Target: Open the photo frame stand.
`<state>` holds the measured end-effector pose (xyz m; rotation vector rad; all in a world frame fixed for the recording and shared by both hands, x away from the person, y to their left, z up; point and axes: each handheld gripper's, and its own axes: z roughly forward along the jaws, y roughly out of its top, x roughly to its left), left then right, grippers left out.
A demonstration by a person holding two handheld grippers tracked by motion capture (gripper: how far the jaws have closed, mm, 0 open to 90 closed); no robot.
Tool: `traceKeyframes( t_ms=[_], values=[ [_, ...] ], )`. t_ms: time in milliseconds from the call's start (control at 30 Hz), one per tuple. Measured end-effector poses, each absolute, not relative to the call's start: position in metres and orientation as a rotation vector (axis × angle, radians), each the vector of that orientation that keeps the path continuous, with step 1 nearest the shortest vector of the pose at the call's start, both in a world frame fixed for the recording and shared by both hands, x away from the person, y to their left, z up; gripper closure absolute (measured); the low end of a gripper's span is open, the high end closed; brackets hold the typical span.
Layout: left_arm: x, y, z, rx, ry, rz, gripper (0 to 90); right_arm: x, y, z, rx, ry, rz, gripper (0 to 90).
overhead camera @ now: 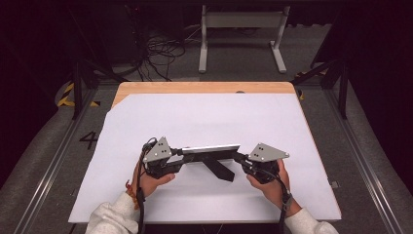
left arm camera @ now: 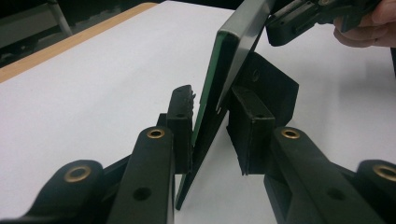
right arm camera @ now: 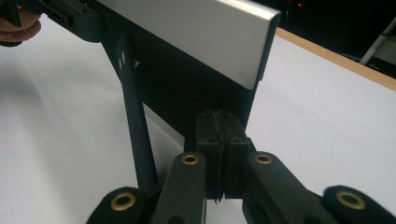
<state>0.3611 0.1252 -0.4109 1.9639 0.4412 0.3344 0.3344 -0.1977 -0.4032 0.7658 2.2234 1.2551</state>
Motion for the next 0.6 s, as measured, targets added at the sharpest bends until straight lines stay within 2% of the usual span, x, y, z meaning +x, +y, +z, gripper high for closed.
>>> traceKeyframes(
  t_ms=[600],
  values=[
    [0.3592,0.1244,-0.4107,1.97,0.417,0.32,73.5,0.3349,-0.1949,-0.4031,0.76,2.216,1.252,90.0]
  ],
)
